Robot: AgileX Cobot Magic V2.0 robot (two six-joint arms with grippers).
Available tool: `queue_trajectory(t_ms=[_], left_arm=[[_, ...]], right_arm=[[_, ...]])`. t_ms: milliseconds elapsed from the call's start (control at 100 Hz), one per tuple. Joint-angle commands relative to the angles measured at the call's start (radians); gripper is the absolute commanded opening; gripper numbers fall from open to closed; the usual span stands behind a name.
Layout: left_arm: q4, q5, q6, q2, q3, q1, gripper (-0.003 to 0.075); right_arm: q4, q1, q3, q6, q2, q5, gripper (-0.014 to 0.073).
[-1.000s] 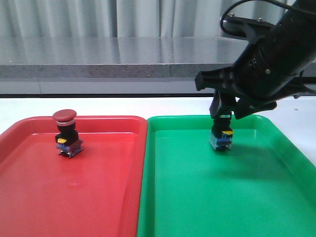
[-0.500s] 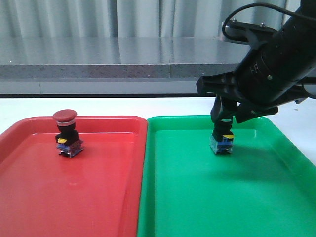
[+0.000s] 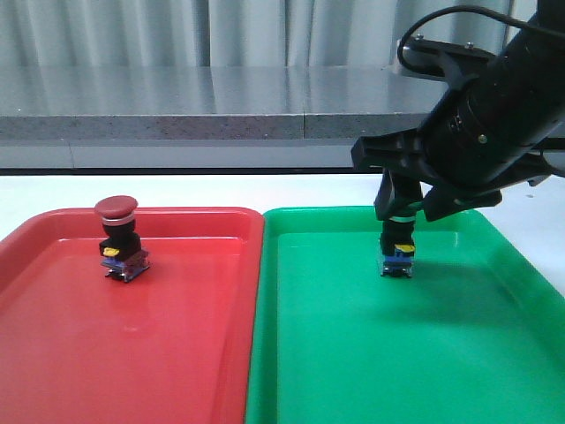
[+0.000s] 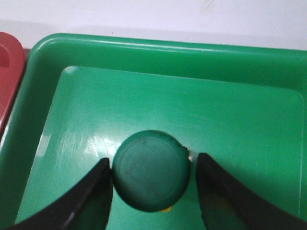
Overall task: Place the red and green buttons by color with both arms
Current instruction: 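Open the right gripper and raise it away from the button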
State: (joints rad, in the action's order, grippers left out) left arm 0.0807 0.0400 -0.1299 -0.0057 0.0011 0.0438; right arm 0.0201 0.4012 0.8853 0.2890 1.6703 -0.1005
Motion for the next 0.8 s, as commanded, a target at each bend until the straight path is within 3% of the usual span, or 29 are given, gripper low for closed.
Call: queue_trajectory(t_ms=[0, 210, 790], left_arm=[[-0.005, -0.081, 0.001, -0.031, 0.026, -0.004, -0.0019], [-0.005, -0.081, 0.001, -0.031, 0.026, -0.004, -0.0019], [-0.005, -0.081, 0.001, -0.031, 0.026, -0.004, -0.0019]], right_arm=[[-0.009, 0.002, 0.017, -0.001, -0.038, 0.046, 0.0494], [-0.009, 0.002, 0.017, -0.001, -0.038, 0.046, 0.0628], [-0.056, -0.005, 0.124, -0.004, -0.197, 0.081, 0.0623]])
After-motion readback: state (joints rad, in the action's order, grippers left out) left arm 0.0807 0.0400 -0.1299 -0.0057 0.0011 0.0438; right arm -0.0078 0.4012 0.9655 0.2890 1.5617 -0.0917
